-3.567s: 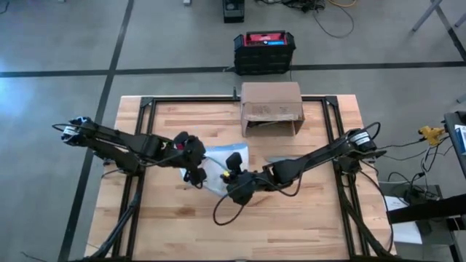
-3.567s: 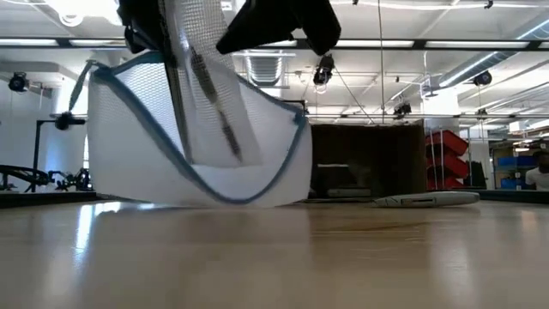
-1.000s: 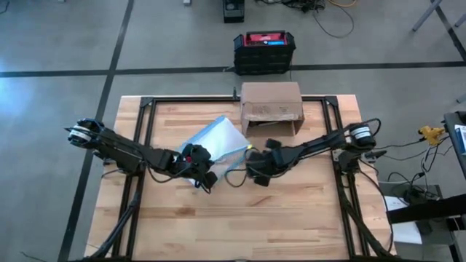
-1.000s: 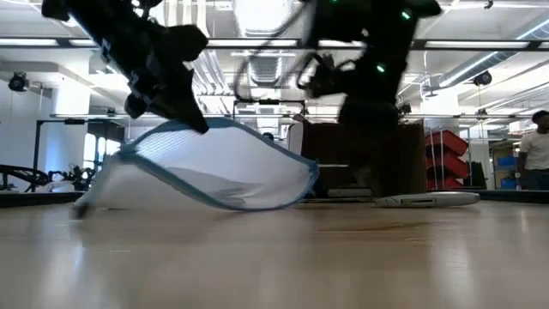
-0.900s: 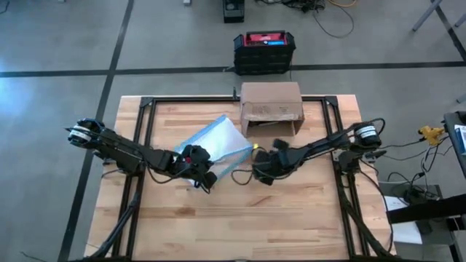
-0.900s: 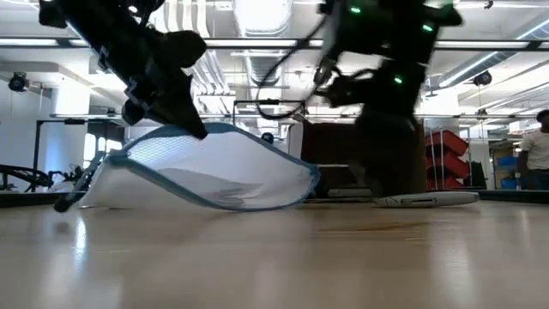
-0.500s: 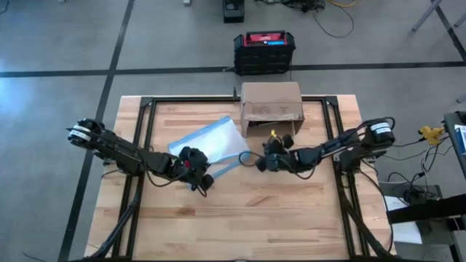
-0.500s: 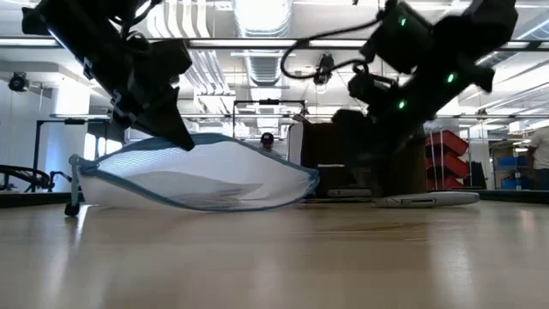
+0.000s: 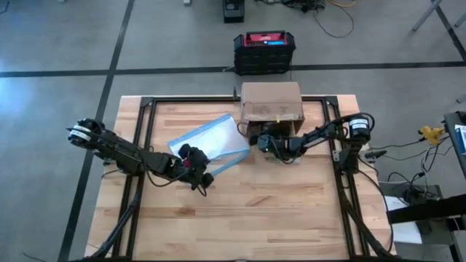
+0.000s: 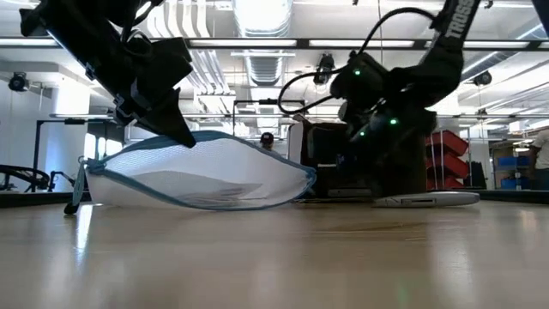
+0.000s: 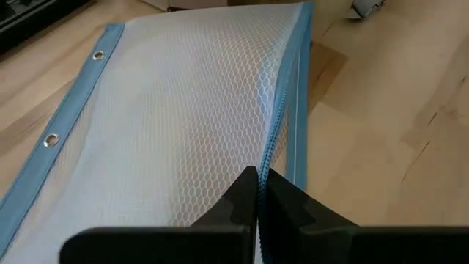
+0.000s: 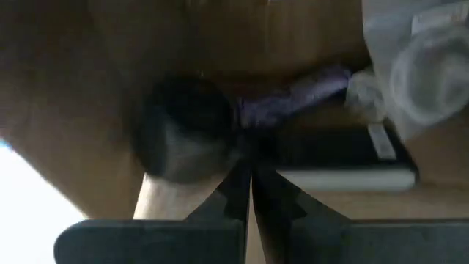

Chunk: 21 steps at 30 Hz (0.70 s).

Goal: Unpack boxes
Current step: Remove the black fan from the cardboard box

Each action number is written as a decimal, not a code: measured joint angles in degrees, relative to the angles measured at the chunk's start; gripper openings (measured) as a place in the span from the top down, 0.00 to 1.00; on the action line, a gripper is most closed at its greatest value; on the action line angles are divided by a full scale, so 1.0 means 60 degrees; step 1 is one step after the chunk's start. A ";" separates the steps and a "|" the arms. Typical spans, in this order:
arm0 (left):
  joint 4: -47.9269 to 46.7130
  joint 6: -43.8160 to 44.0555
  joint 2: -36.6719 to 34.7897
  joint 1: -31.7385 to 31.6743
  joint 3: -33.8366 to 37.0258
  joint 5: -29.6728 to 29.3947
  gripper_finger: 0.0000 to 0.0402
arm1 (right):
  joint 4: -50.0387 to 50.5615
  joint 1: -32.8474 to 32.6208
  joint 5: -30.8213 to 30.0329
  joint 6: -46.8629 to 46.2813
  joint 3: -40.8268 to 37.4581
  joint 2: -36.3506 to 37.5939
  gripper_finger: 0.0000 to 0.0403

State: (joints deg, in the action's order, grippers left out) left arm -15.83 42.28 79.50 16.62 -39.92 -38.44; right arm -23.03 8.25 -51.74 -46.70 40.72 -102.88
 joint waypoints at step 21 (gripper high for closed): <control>0.0036 0.0029 0.0011 0.0011 0.0000 0.0000 1.00 | -0.0391 0.1050 -0.1015 0.1599 0.0274 -0.0405 1.00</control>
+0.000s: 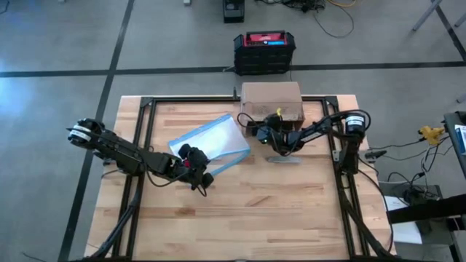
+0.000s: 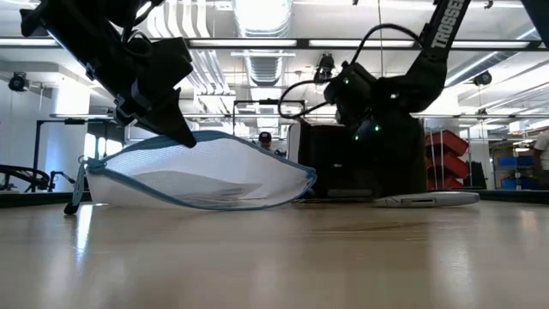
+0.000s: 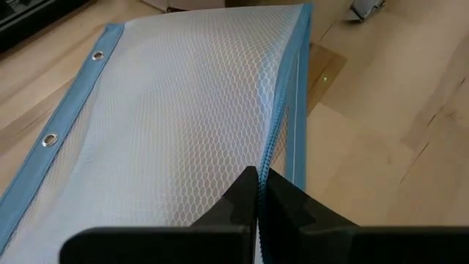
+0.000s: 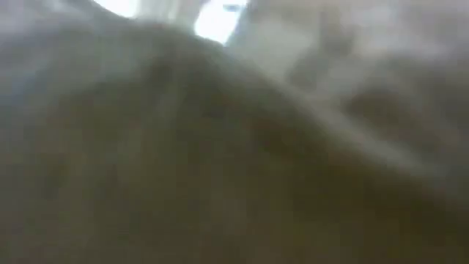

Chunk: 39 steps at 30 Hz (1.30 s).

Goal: Unpack boxes
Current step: Remove the black fan from the cardboard box

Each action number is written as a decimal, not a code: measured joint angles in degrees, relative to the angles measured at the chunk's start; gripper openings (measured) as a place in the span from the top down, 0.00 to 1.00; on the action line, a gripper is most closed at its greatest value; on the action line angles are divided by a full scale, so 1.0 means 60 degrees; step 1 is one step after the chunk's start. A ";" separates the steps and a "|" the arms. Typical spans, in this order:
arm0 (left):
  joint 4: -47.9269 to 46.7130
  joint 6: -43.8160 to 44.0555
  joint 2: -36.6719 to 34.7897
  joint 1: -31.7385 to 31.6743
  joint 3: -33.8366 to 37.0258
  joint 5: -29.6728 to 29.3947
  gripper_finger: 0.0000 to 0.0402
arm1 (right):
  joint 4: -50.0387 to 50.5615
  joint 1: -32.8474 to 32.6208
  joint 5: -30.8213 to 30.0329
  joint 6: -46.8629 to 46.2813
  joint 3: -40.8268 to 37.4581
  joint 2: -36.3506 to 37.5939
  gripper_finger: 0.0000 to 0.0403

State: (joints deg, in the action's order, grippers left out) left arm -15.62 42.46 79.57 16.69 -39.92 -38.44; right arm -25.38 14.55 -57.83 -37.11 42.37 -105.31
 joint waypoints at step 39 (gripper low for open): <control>0.0040 0.0007 0.0011 0.0004 0.0000 0.0022 1.00 | 0.4968 -0.0048 0.5847 0.2493 0.0240 0.2975 0.94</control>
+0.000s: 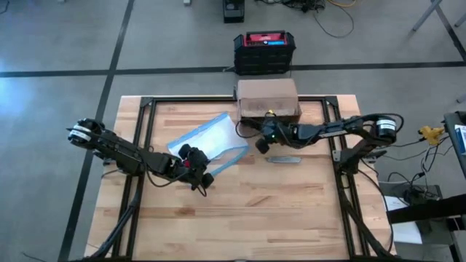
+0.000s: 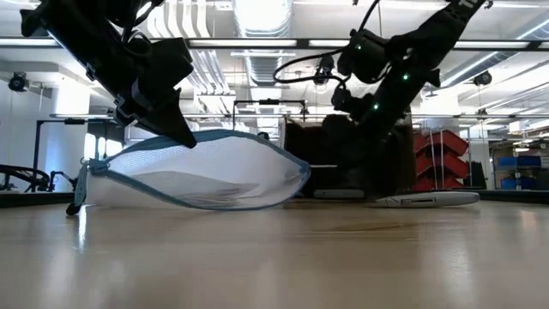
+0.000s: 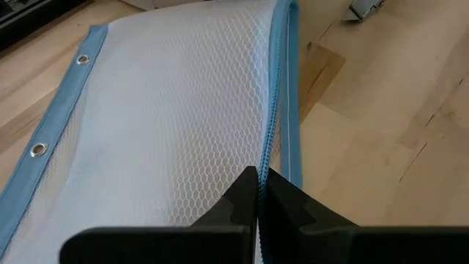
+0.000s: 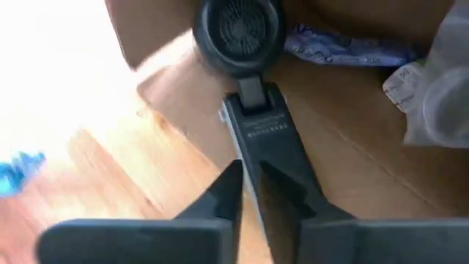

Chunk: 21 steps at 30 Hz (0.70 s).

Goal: Unpack boxes
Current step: Remove the black fan from the cardboard box

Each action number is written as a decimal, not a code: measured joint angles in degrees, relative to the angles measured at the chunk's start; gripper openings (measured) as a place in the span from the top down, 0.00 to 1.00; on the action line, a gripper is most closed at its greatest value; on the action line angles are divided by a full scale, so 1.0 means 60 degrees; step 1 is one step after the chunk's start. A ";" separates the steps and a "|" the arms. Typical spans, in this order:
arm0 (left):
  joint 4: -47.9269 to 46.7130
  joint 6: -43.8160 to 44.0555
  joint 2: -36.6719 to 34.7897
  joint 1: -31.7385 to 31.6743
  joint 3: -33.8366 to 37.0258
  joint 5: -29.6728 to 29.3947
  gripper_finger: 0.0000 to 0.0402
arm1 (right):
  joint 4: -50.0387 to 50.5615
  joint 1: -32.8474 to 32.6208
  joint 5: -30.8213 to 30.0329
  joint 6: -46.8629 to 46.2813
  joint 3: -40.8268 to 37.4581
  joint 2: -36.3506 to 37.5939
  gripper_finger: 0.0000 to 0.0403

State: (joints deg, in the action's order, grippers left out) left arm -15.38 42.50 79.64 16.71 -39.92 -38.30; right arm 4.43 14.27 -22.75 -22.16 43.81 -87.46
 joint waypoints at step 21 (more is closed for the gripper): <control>0.0042 -0.0034 0.0000 0.0022 0.0000 0.0057 1.00 | -0.1151 0.0470 0.0409 0.2832 0.0007 -0.1753 0.39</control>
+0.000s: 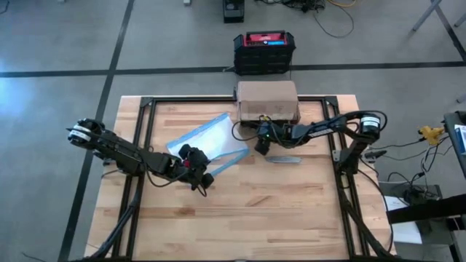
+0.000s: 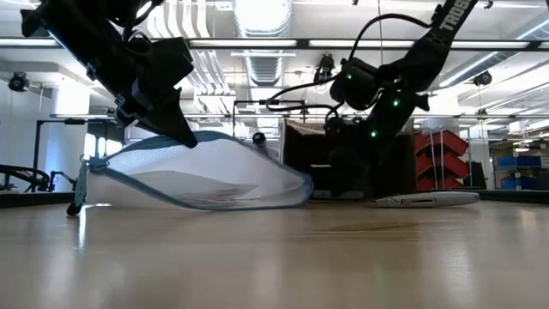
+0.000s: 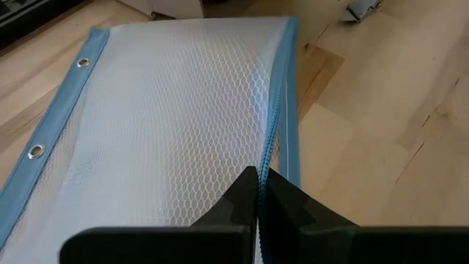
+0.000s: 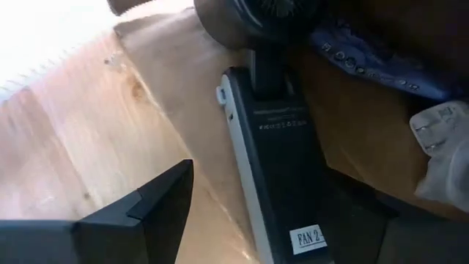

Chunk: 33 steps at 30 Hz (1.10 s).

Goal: Unpack boxes
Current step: Remove the black fan from the cardboard box

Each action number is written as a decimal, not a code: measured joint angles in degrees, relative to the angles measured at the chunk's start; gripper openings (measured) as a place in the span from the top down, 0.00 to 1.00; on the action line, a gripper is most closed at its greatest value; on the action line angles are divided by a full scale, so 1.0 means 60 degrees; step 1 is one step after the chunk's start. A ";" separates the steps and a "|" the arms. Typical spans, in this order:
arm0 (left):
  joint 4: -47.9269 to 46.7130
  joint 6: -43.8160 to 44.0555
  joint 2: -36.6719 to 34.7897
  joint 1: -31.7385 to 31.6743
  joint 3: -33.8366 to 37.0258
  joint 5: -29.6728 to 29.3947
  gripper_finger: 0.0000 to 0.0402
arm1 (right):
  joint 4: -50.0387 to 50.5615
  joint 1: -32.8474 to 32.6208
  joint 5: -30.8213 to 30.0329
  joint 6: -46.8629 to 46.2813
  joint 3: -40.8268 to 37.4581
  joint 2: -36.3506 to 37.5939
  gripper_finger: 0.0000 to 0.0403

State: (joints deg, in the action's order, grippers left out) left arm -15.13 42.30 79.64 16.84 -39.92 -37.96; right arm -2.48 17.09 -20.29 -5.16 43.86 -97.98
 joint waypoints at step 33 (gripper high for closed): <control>-0.0005 -0.0002 0.0000 0.0000 0.0000 0.0012 1.00 | 0.0654 -0.1077 -0.0873 -0.3462 -0.0047 0.0638 0.46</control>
State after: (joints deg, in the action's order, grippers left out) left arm -15.16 42.28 79.64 16.84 -39.92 -37.89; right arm 1.45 10.63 -25.53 -25.93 43.57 -94.15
